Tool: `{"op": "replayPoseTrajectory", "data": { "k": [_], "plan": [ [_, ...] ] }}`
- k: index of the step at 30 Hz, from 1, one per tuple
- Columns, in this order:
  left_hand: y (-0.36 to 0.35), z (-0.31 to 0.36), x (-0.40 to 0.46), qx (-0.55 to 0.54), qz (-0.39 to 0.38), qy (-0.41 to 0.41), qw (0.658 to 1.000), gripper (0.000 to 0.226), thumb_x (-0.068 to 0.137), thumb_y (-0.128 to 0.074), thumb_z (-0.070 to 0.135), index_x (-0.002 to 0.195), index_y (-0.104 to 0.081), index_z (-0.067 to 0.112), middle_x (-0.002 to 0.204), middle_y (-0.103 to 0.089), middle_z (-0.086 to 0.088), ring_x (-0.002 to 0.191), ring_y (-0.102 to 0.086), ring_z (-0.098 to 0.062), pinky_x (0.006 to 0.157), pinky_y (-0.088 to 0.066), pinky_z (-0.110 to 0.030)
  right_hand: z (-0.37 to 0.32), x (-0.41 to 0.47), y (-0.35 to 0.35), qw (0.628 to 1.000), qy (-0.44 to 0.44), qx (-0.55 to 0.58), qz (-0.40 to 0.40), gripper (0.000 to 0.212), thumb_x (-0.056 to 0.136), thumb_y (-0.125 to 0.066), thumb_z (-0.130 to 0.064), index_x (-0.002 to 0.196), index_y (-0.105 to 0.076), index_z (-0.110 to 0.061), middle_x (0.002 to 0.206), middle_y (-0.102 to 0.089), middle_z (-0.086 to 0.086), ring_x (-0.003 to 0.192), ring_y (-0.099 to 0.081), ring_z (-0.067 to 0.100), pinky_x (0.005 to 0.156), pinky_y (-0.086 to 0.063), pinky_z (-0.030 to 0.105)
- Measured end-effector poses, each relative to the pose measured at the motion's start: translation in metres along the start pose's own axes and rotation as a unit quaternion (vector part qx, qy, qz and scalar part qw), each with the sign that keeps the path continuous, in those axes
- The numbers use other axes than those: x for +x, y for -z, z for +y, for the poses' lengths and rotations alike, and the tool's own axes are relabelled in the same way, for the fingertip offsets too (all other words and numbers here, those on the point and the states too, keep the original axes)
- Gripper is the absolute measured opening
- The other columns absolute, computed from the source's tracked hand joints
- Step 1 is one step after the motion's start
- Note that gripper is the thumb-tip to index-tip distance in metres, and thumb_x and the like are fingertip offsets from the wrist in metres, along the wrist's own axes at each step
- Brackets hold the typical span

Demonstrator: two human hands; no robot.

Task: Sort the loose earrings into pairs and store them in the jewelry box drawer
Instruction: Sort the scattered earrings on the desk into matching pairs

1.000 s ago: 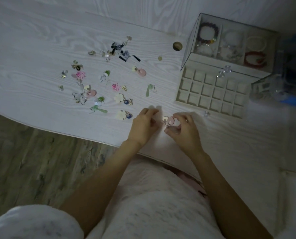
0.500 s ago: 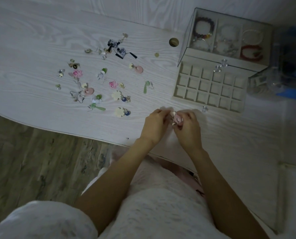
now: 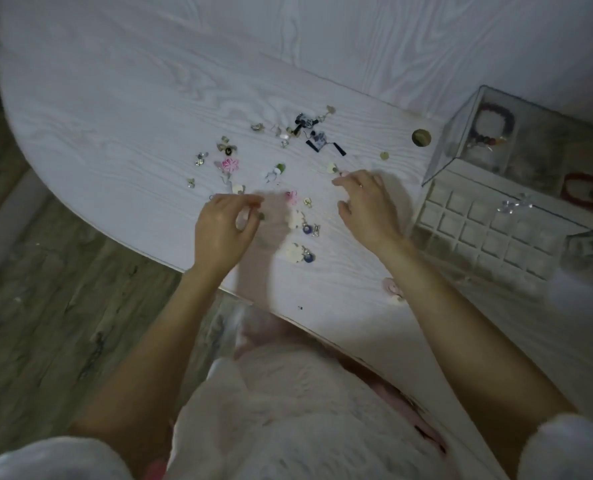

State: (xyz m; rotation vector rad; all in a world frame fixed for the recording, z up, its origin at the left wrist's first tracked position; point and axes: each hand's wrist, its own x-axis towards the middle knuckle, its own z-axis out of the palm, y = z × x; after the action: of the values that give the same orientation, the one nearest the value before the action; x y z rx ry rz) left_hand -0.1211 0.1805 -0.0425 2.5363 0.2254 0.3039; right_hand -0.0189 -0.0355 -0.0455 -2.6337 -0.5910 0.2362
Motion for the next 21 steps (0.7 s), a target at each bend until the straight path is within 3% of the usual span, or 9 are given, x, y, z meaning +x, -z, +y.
{"op": "replayPoseTrajectory", "data": {
  "k": [3, 6, 10, 15, 21],
  "plan": [
    [0.001, -0.031, 0.028, 0.057, -0.068, 0.087, 0.992, 0.032, 0.085, -0.058, 0.021, 0.115, -0.061, 0.013, 0.115, -0.064, -0.012, 0.109, -0.051, -0.035, 0.091, -0.039, -0.039, -0.001, 0.036, -0.012, 0.998, -0.025, -0.050, -0.024, 0.040, 0.090, -0.050, -0.004, 0.129, -0.051, -0.014, 0.128, -0.049, 0.012, 0.118, -0.041, 0.029, 0.094, -0.042, 0.037],
    [0.006, -0.046, 0.049, 0.047, -0.089, 0.131, 0.986, 0.041, 0.083, -0.066, 0.028, 0.120, -0.058, 0.013, 0.118, -0.060, -0.011, 0.108, -0.050, -0.031, 0.088, -0.041, -0.037, -0.006, 0.048, -0.020, 0.997, -0.052, -0.055, -0.028, 0.036, 0.092, -0.049, -0.007, 0.127, -0.051, -0.014, 0.126, -0.049, 0.013, 0.118, -0.041, 0.030, 0.086, -0.045, 0.039],
    [0.013, -0.046, 0.049, 0.014, -0.152, 0.093, 0.984, 0.037, 0.082, -0.068, 0.026, 0.116, -0.060, 0.015, 0.109, -0.060, -0.006, 0.087, -0.056, -0.018, 0.074, -0.038, -0.025, -0.016, 0.043, -0.027, 0.998, -0.044, -0.047, -0.023, 0.022, 0.091, -0.053, -0.008, 0.112, -0.059, -0.008, 0.119, -0.054, 0.012, 0.111, -0.045, 0.028, 0.078, -0.046, 0.037],
    [0.007, -0.049, 0.056, 0.066, -0.193, 0.045, 0.978, 0.034, 0.085, -0.063, 0.022, 0.118, -0.061, 0.013, 0.115, -0.061, -0.013, 0.103, -0.053, -0.031, 0.084, -0.042, -0.035, -0.030, 0.034, -0.036, 0.998, -0.050, -0.041, -0.001, 0.013, 0.090, -0.053, -0.004, 0.101, -0.058, -0.007, 0.111, -0.056, 0.012, 0.104, -0.047, 0.027, 0.072, -0.046, 0.036],
    [0.007, -0.056, 0.081, 0.111, -0.248, -0.030, 0.962, 0.017, 0.086, -0.060, 0.020, 0.099, -0.067, 0.011, 0.104, -0.066, -0.011, 0.095, -0.056, -0.032, 0.074, -0.046, -0.035, -0.038, 0.030, -0.038, 0.991, -0.117, 0.011, 0.058, 0.023, 0.087, -0.053, -0.001, 0.110, -0.052, -0.006, 0.100, -0.059, 0.014, 0.091, -0.054, 0.027, 0.067, -0.044, 0.035]
  ]
}}
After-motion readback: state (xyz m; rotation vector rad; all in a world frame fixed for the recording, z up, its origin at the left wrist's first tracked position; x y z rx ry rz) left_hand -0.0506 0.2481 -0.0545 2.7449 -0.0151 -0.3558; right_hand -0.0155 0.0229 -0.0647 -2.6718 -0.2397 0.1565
